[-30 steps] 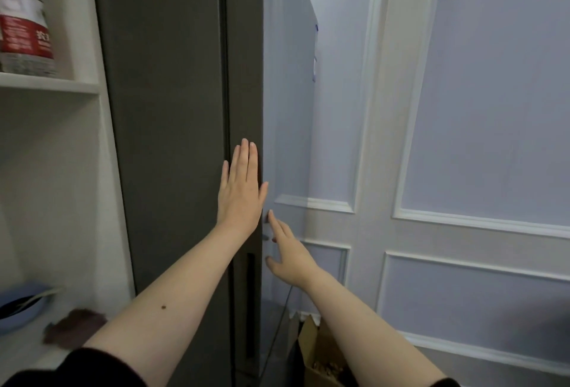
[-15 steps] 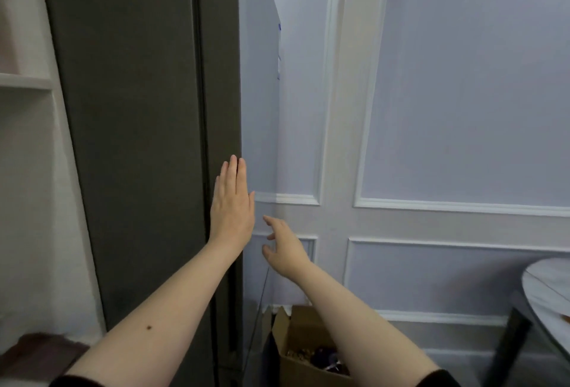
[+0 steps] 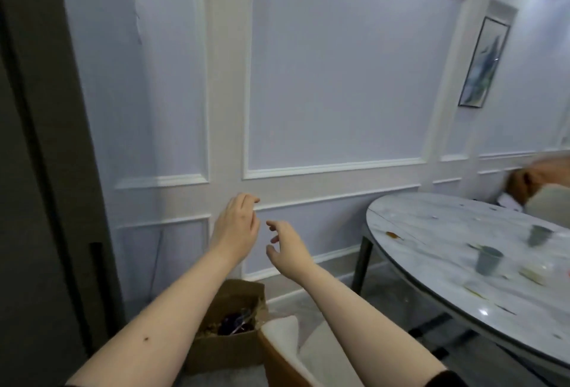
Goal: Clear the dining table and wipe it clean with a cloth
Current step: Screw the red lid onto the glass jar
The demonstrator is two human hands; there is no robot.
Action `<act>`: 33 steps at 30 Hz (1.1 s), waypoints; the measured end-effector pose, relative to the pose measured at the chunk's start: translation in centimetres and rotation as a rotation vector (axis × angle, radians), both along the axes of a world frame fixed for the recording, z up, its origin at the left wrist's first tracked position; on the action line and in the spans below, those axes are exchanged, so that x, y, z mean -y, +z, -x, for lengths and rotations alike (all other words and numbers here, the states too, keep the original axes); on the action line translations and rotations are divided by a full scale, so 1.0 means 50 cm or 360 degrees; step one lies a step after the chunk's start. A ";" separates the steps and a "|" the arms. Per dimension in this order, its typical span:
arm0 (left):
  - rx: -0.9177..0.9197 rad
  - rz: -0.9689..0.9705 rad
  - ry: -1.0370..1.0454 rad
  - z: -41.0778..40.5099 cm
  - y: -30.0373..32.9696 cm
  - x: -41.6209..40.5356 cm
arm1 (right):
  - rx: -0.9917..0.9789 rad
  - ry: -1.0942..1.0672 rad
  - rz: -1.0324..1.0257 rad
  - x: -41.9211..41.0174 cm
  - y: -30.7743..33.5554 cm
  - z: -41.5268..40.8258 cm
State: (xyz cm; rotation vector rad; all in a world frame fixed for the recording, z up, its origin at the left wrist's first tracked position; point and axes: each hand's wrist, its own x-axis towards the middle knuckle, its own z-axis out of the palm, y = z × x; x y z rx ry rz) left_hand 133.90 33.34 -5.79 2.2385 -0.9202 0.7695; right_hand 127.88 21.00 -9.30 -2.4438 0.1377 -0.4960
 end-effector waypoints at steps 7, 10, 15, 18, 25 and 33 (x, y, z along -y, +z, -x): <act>-0.0050 -0.0046 -0.0400 0.139 -0.005 0.271 | 0.0039 -0.0406 -0.0011 0.236 -0.002 0.201; -0.0099 -0.0067 -0.0539 0.234 -0.006 0.403 | 0.0016 -0.0566 -0.0004 0.351 -0.007 0.312; -0.0094 -0.0139 -0.0782 0.400 -0.042 0.599 | -0.0040 -0.0813 -0.0008 0.539 -0.025 0.506; -0.0082 -0.0170 -0.0846 0.495 -0.067 0.699 | -0.0073 -0.0921 0.0009 0.636 -0.039 0.623; -0.0204 -0.0226 -0.0980 0.653 -0.103 0.886 | -0.0156 -0.1171 -0.0032 0.798 -0.073 0.827; -0.0234 -0.0298 -0.1139 0.729 -0.148 1.087 | -0.0219 -0.1348 -0.0102 0.964 -0.106 0.917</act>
